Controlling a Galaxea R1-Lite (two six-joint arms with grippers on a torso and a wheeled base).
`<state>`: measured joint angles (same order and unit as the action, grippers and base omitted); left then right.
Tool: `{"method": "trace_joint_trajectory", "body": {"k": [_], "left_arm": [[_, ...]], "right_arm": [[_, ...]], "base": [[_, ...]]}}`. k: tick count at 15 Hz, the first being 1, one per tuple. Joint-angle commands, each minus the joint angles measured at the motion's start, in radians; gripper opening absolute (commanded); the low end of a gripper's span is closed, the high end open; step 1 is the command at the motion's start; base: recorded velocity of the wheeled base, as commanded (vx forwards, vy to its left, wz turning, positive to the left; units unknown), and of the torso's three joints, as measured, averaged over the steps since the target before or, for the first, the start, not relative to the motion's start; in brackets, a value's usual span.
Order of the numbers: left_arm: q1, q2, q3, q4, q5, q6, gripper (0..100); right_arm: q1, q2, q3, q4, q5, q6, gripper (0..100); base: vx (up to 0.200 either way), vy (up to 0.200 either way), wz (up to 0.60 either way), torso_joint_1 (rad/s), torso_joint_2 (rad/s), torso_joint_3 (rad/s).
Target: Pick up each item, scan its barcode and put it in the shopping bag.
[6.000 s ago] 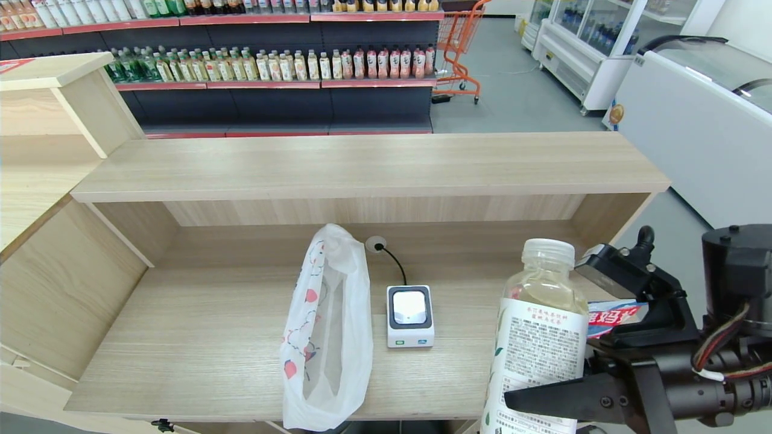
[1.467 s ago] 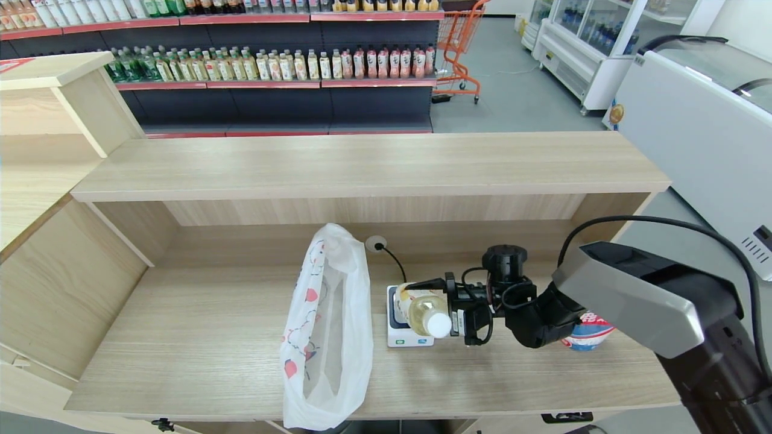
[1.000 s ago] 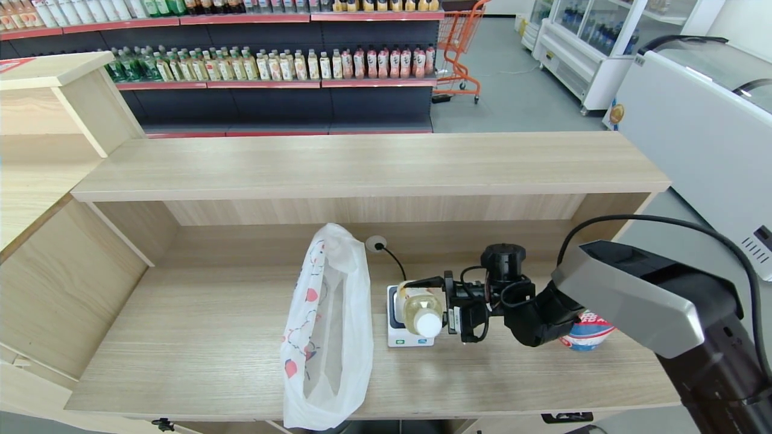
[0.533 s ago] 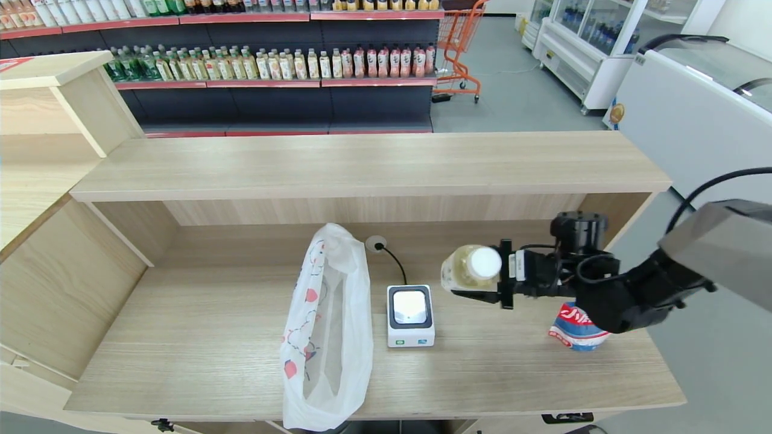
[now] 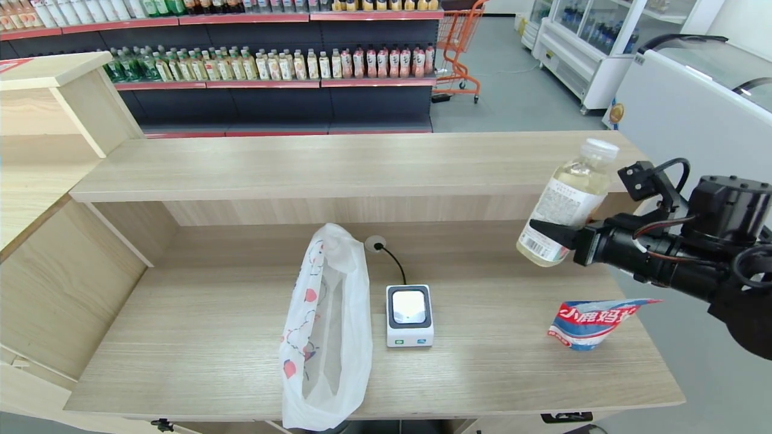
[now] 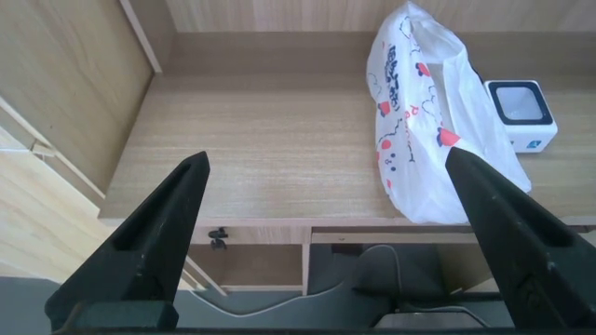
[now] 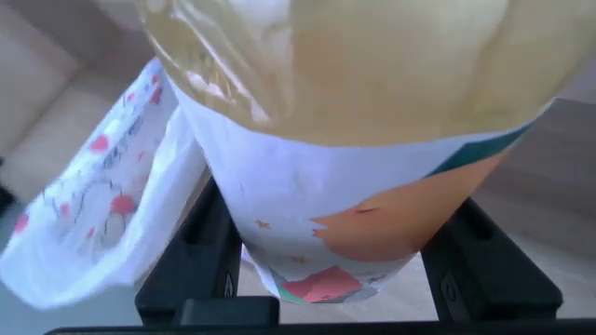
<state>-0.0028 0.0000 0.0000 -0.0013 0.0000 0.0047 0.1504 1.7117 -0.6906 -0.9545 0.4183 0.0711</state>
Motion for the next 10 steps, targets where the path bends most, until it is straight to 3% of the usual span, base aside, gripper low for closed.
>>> {"method": "trace_joint_trajectory", "body": {"k": [1, 10], "left_arm": [[0.0, 0.0, 0.0, 0.0, 0.0, 0.0, 100], [0.0, 0.0, 0.0, 0.0, 0.0, 0.001, 100]], "right_arm": [[0.047, -0.026, -0.017, 0.002, -0.027, 0.029, 0], [0.161, -0.044, 0.06, 0.011, -0.035, 0.029, 0]], "base": [[0.0, 0.0, 0.0, 0.0, 0.0, 0.0], [0.0, 0.0, 0.0, 0.0, 0.0, 0.0]]}}
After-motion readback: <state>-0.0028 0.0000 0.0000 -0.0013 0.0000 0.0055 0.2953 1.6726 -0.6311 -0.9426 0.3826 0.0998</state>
